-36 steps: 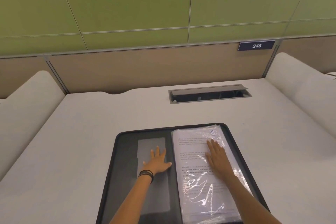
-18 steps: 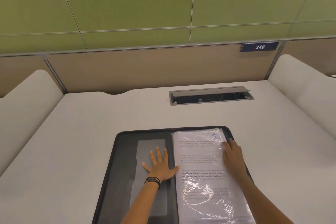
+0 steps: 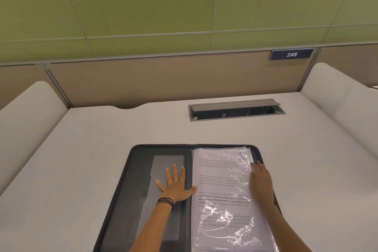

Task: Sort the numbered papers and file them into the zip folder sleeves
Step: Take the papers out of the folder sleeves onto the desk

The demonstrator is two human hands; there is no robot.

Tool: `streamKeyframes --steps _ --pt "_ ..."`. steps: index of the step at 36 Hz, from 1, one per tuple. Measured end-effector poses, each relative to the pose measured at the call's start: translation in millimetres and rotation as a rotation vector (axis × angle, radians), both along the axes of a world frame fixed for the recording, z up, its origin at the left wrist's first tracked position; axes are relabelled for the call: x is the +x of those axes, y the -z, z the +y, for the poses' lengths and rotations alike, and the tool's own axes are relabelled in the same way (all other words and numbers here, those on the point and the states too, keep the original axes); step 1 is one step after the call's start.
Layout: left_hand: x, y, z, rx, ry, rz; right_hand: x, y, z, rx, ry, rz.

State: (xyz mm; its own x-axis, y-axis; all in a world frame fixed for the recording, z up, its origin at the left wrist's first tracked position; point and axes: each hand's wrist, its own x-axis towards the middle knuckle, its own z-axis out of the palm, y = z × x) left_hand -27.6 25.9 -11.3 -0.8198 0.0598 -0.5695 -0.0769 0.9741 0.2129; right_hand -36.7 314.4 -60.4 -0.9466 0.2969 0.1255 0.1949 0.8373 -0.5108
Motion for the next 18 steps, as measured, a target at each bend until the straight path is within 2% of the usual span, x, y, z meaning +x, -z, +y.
streamKeyframes --steps 5,9,11,18 --pt "-1.9 0.2 -4.0 0.012 -0.001 0.029 6.2 2.1 -6.0 -0.022 0.043 0.004" --pt "3.1 0.3 -3.2 0.038 -0.036 0.065 10.8 -10.1 -7.9 -0.191 0.249 0.061" --pt "8.1 0.2 0.2 0.047 -0.053 0.075 11.7 -14.0 -6.2 -0.137 0.271 0.092" --pt "32.0 2.0 29.6 0.101 -0.022 0.082 5.0 -35.1 11.1 0.067 0.133 -0.087"
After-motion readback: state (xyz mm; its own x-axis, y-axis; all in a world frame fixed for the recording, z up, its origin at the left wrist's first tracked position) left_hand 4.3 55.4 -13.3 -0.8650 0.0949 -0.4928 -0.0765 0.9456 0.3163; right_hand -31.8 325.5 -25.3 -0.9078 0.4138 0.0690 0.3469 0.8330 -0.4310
